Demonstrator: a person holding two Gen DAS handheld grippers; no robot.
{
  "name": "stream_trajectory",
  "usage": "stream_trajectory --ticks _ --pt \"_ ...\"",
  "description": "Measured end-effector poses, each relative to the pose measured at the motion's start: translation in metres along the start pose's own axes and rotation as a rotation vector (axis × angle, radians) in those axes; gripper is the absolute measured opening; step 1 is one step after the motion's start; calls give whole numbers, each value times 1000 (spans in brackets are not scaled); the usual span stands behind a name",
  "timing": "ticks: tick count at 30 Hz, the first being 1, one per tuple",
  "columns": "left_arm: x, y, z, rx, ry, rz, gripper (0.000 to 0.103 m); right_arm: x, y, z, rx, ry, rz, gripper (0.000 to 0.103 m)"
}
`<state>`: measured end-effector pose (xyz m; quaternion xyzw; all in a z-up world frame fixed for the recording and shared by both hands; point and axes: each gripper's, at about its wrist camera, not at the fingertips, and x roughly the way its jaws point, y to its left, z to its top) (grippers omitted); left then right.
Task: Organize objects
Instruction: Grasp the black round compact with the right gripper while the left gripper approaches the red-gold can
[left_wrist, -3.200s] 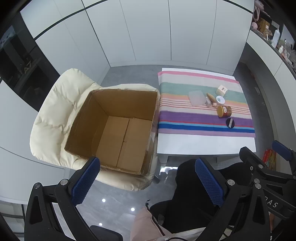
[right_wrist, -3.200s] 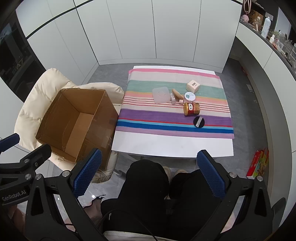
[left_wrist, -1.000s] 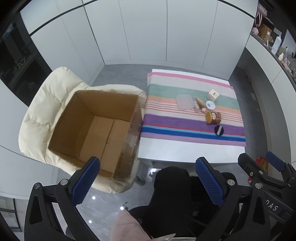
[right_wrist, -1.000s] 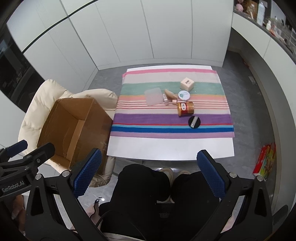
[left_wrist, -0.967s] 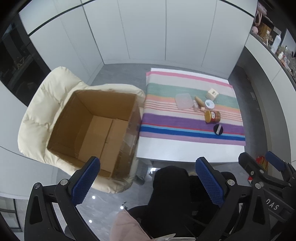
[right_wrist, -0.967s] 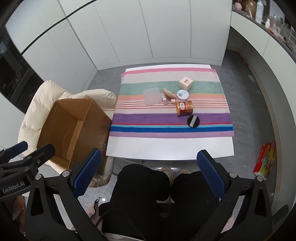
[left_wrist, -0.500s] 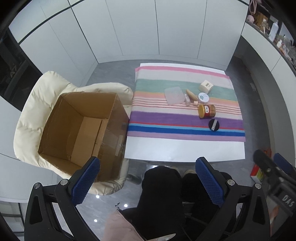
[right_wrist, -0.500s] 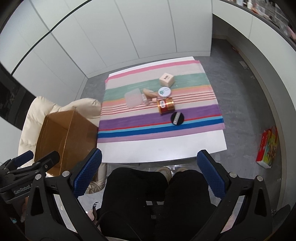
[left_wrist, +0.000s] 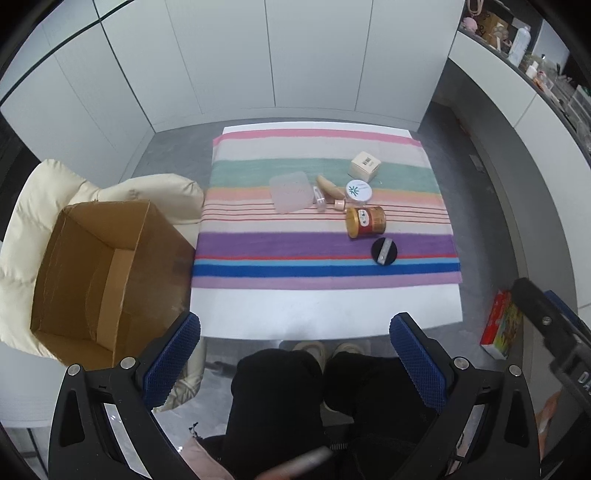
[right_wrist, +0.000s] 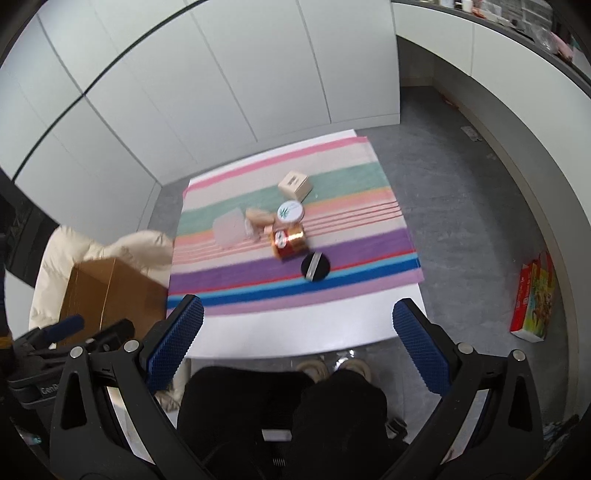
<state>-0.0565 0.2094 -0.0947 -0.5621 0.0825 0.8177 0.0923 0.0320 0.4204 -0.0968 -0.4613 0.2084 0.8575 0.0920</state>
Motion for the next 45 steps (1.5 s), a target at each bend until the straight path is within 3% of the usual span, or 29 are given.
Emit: stream_trajectory --ticks 3,8,10,14,15,19,22,26,30,33,38,40,42,44,45 --pt "17 -4 7 28 -10 58 103 9 -6 2 -14 -23 -14 103" --pt "53 -15 16 124 -75 195 99 40 -11 1 -74 -47 -113 103" --pt "70 -15 19 127 -58 162 99 57 -16 0 -101 -73 -106 103" --pt "106 -3 24 37 -22 -53 100 86 -31 -3 -115 -116 37 103" --pt "118 1 26 13 -9 -85 100 95 -34 -3 -116 -112 37 103" --pt "160 -1 29 8 40 -75 99 137 -44 -5 -196 -102 -23 103" --pt "181 -5 28 17 63 -88 99 167 -52 -5 -210 -44 6 103" --pt "203 -16 26 40 93 -122 99 205 -59 -13 -191 -31 25 103" --pt "223 -21 29 47 90 -150 99 250 -49 -25 -277 23 12 103" --pt "250 -22 34 12 141 -226 97 279 -37 -28 -338 46 -6 103" --pt "271 -38 44 19 163 -198 96 311 -23 -21 -407 45 -43 99" --pt "270 -45 49 18 154 -209 97 325 -16 -20 -454 82 -56 93" --pt "268 -50 52 23 143 -211 97 325 -13 -22 -488 61 -51 84" --pt "265 -58 58 28 141 -206 97 322 -15 -23 -491 53 -36 66" --pt "265 -62 60 28 141 -211 97 320 -19 -23 -477 45 -42 50"
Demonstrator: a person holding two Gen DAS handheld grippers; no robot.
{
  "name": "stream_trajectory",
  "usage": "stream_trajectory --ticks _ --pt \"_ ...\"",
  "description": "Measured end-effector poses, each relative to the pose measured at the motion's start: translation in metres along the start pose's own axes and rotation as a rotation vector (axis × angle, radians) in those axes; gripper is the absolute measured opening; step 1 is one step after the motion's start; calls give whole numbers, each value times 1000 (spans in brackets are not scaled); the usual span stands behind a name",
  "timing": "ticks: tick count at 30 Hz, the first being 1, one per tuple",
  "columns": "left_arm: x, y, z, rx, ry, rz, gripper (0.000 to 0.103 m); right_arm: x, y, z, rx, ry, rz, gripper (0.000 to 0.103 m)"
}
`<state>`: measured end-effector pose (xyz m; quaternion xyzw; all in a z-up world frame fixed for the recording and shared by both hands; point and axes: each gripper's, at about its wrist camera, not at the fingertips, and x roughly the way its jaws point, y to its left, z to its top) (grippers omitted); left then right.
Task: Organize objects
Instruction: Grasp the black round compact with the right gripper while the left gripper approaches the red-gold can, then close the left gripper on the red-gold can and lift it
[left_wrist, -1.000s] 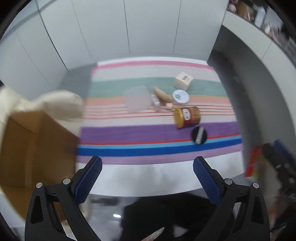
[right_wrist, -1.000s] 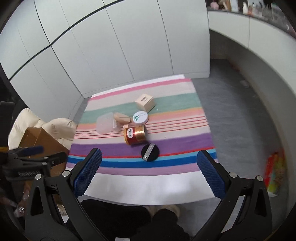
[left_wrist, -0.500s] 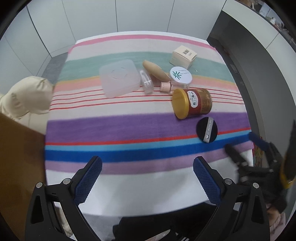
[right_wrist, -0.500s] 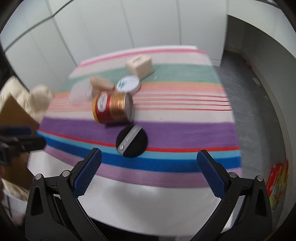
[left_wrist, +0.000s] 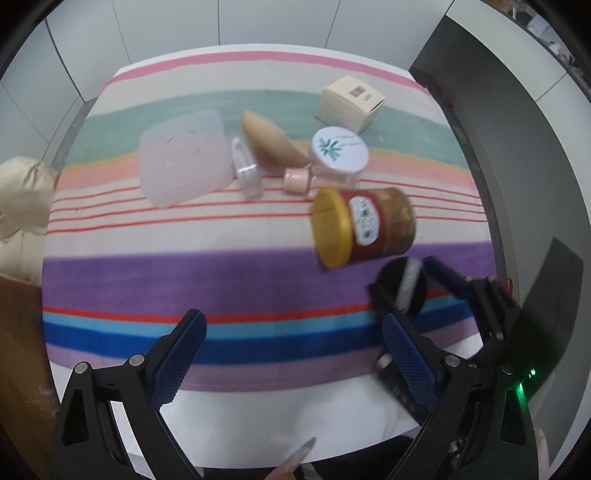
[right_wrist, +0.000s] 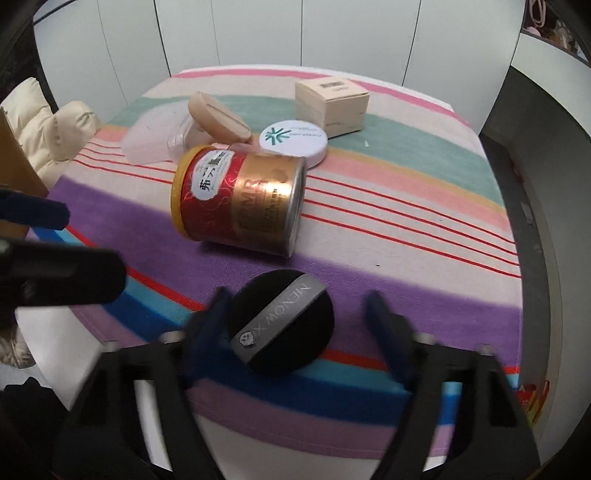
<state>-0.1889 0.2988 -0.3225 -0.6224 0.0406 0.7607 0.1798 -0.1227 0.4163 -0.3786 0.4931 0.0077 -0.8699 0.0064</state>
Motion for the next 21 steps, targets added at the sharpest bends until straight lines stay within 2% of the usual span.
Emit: stream_trajectory --ticks 5,10,15,17,19,20,21 --pt "7 -26 11 15 -5 -39 97 -11 -35 -12 128 14 -18 49" --pt "22 -47 31 -26 -20 -23 98 -23 -55 -31 222 9 13 48" --pt "46 -54 47 -62 -35 35 98 -24 -54 -28 226 22 14 48" --pt "58 -52 48 -62 -28 62 95 -27 -57 -31 231 25 19 48" --pt "67 -48 46 -79 -19 63 76 -27 -59 -31 239 29 23 48" --pt "64 -47 44 -74 -48 60 76 -26 -58 -29 243 31 23 48" --pt "61 -46 43 -67 -71 47 70 -27 -58 -29 247 33 22 48"
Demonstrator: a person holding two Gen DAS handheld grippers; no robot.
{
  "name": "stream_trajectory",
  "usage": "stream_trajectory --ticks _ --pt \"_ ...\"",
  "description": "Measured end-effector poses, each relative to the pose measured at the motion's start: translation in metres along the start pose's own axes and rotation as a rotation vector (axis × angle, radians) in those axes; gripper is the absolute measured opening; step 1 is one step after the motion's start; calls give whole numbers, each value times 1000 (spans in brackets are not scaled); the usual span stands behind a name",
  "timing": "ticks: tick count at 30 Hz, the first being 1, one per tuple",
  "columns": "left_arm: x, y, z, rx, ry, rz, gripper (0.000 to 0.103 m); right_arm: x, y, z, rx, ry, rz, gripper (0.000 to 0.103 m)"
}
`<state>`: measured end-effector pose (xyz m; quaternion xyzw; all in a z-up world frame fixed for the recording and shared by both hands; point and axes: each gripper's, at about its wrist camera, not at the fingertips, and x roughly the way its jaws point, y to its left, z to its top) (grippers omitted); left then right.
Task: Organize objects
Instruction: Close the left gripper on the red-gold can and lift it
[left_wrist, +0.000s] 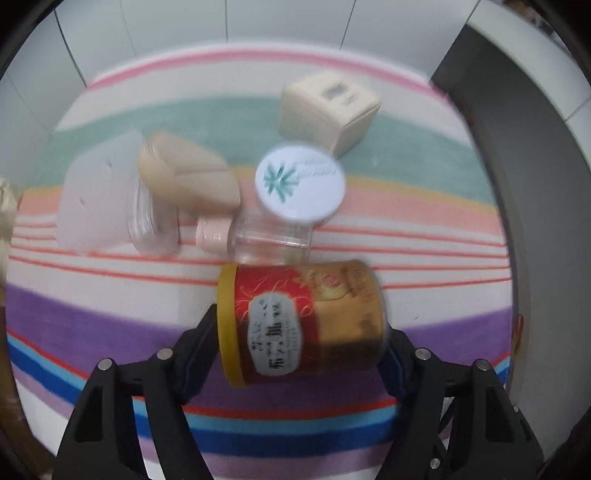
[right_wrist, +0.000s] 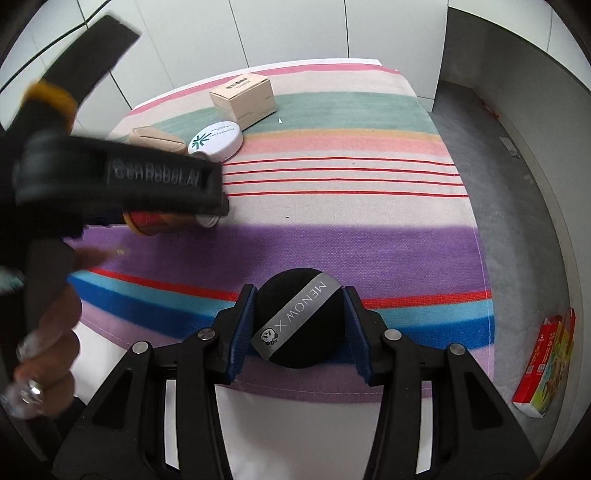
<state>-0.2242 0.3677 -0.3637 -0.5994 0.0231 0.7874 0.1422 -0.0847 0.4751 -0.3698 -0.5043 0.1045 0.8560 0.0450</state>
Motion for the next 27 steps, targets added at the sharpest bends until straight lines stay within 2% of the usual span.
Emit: stream_trajectory --ticks 2,5,12,18,27 --pt "-3 1 0 23 -32 -48 69 1 1 1 6 4 -6 48" --pt "-7 8 -1 26 -56 -54 67 2 -1 2 14 12 -13 48" --pt "-13 25 -10 40 -54 18 64 2 6 7 28 28 -27 48" --pt "-23 43 -15 39 -65 49 64 -5 18 15 12 28 -38 48" --pt "-69 60 -14 33 -128 88 64 -25 40 37 -7 26 -54 48"
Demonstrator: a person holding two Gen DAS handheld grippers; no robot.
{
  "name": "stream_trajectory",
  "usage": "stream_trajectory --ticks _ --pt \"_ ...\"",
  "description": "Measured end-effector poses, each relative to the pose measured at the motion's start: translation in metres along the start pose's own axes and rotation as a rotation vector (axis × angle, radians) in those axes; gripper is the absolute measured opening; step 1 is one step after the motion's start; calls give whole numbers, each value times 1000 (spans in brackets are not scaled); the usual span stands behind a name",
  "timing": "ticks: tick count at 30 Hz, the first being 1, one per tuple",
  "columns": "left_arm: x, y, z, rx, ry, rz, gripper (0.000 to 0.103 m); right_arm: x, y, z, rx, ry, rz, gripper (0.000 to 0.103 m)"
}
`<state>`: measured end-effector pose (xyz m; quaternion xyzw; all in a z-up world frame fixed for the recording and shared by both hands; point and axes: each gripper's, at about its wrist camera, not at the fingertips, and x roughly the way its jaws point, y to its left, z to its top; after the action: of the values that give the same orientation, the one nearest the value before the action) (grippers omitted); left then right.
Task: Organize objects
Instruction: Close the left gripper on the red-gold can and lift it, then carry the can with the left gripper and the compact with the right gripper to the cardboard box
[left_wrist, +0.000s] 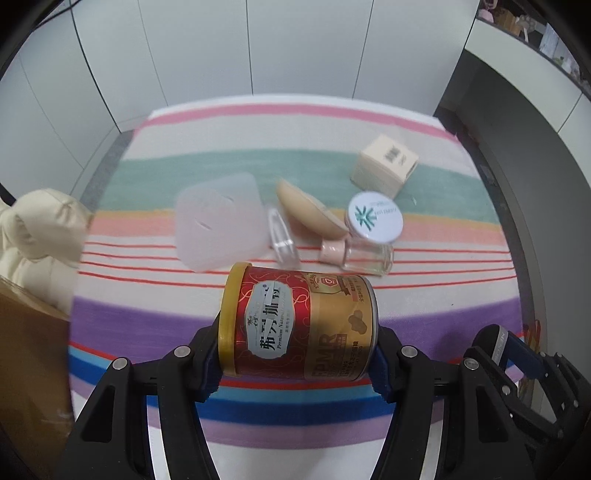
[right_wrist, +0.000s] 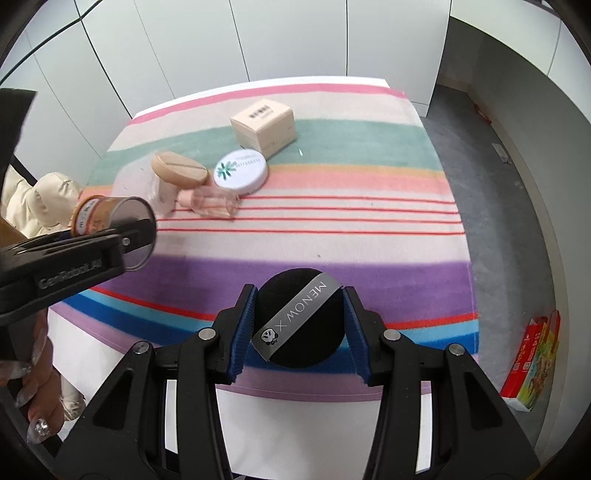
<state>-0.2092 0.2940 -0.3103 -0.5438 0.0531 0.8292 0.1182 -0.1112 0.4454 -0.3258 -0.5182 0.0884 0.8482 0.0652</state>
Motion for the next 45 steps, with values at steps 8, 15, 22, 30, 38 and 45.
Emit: stream_trajectory --ticks 8,15,22,30,38,45 --pt "-54 21 21 -28 -67 2 64 -37 9 27 18 -3 -33 48" --pt "-116 34 39 -22 -146 20 64 -93 22 58 13 -81 -36 48" --pt "-182 43 52 -13 -233 29 64 -153 40 86 -9 -151 -12 48" --pt "-247 46 54 0 -294 34 64 -218 53 101 -7 -202 23 48" --pt "-303 53 53 4 -327 31 64 -275 59 109 -6 -253 13 48" --pt "-329 56 40 6 -344 26 64 -304 66 100 -16 -304 -38 48"
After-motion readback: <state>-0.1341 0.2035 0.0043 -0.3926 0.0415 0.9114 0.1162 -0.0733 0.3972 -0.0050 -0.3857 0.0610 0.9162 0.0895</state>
